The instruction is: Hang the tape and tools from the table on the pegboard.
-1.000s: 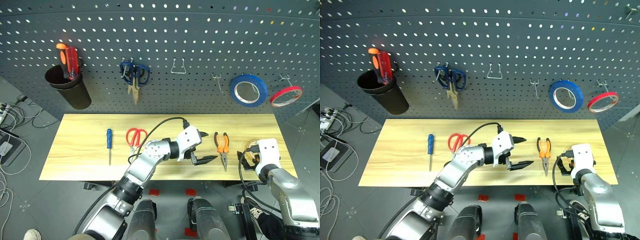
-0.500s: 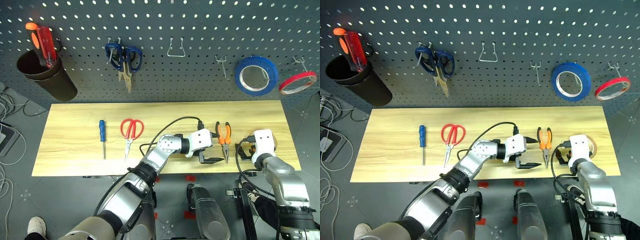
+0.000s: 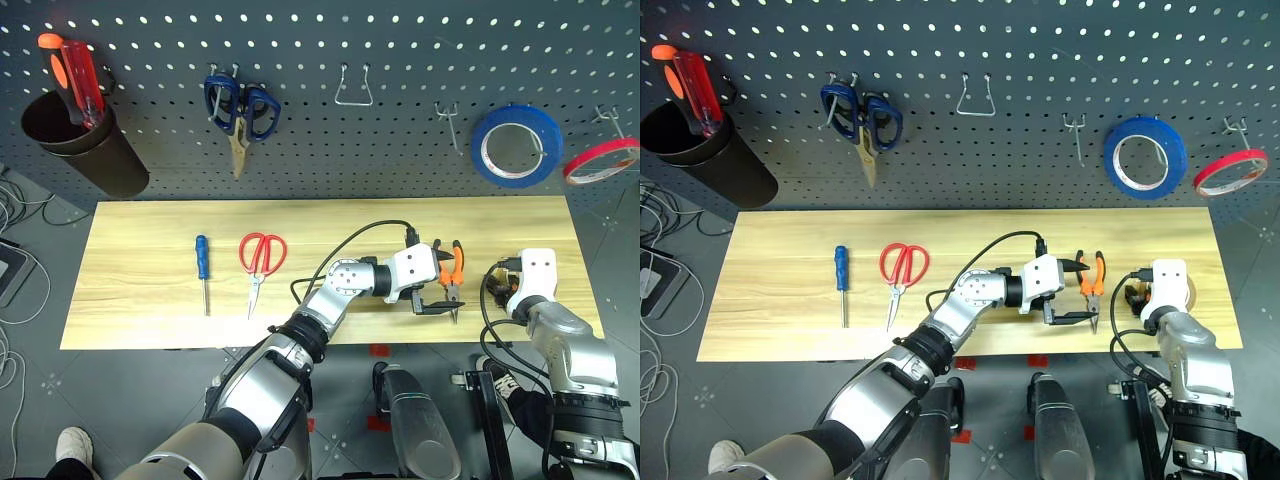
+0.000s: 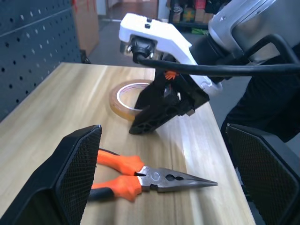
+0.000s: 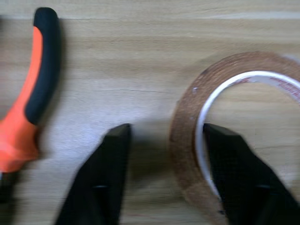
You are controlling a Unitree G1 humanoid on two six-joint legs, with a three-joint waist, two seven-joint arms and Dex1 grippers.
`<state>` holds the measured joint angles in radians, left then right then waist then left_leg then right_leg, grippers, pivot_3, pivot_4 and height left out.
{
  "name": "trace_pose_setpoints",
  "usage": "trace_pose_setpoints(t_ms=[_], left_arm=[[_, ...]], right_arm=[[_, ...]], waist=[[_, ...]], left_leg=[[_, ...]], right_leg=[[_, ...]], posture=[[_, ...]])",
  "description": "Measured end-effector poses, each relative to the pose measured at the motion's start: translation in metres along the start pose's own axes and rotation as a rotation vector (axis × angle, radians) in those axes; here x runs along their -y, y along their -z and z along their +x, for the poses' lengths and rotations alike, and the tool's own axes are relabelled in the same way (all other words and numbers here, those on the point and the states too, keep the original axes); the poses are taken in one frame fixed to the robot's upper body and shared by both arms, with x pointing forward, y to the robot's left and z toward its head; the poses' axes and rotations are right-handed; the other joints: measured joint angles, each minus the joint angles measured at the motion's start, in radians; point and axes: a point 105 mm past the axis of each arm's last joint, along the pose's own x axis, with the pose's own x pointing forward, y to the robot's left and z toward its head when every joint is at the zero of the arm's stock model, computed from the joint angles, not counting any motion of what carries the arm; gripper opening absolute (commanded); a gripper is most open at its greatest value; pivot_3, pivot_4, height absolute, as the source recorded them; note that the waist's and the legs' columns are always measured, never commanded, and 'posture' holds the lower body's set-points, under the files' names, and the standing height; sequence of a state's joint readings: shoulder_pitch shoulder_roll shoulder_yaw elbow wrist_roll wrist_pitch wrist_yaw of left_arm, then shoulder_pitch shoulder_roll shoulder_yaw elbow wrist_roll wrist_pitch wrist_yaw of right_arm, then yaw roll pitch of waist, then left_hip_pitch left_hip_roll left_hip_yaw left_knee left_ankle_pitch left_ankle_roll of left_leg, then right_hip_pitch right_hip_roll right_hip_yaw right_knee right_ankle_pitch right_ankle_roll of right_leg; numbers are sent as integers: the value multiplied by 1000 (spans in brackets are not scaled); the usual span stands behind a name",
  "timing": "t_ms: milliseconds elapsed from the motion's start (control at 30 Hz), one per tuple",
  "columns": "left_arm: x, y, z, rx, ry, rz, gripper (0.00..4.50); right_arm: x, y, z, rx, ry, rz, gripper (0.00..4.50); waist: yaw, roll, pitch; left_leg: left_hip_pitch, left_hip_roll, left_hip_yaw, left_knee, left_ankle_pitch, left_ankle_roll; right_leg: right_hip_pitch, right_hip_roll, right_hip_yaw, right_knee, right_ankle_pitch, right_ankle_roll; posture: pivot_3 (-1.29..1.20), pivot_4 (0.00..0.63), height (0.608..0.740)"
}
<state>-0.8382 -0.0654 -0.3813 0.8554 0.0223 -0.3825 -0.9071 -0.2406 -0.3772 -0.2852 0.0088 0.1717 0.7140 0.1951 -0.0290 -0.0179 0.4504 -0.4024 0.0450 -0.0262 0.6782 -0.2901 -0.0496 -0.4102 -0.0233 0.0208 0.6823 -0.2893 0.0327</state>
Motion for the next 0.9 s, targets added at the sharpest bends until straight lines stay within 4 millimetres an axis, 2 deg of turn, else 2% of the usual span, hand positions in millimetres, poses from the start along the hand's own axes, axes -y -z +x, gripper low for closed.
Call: trace_pose_setpoints(t_ms=[100, 133, 267, 367, 467, 567, 700, 833, 900], left_arm=[[0, 0, 0, 0, 0, 0, 4500], [0, 0, 0, 0, 1, 1, 4500], [-1, -1, -1, 9, -2, 11, 4500], [-5, -7, -2, 31, -22, 22, 4500], [-6, -20, -8, 83, -41, 34, 4500], [-3, -25, -21, 93, -60, 16, 4500], [2, -19, -47, 46, -118, -49, 4500], [-8, -14, -74, -8, -257, -111, 4500], [-14, -15, -91, -23, -353, -120, 4500]], right_arm=[[3, 0, -1, -8, 13, 10, 596], [3, 0, -1, -7, 15, 10, 474], [2, -3, 0, 0, 21, -31, 475], [0, -1, -2, 7, 28, -152, 475], [-17, 6, -16, 39, -13, -278, 475], [-41, 9, -34, 97, -67, -362, 475], [-62, 2, -60, 239, -83, -487, 475], [-75, -4, -77, 393, -65, -611, 475], [-84, -18, -84, 523, -53, -704, 475]], waist=[[0, 0, 1], [0, 0, 1], [0, 0, 1], [0, 0, 1], [0, 3, -1], [-6, 9, -5], [-4, 13, -12], [-1, 12, -47], [-1, 12, -65]], left_leg=[[0, 0, 0, -1, 0, 0], [0, 0, 0, -1, 0, 0], [0, 0, 0, -1, 0, -1], [0, 0, 0, -1, 2, -4], [-4, 1, 1, -2, 3, -7], [-15, 1, 2, -1, 5, -11], [-16, 1, 0, -1, 7, -14], [-16, -2, 0, -1, 9, -18], [-16, -2, 0, -1, 9, -18]], right_leg=[[0, 0, 0, -1, 0, 0], [0, 0, 0, -1, 0, 1], [0, 0, 0, -1, 0, 1], [0, 0, 0, -1, -1, 2], [-4, 0, -1, -1, -2, 5], [-16, -1, 0, 1, -2, 5], [-17, -2, -3, 2, -2, 5], [-15, -5, -4, 2, -1, 6], [-15, -7, -3, -1, 0, 9]], posture=[[-24, 537, 740], [-25, 531, 740], [-29, 507, 740], [-46, 470, 740], [-56, 435, 740], [-64, 394, 740], [-59, 341, 740], [-30, 276, 740], [-19, 258, 740]])
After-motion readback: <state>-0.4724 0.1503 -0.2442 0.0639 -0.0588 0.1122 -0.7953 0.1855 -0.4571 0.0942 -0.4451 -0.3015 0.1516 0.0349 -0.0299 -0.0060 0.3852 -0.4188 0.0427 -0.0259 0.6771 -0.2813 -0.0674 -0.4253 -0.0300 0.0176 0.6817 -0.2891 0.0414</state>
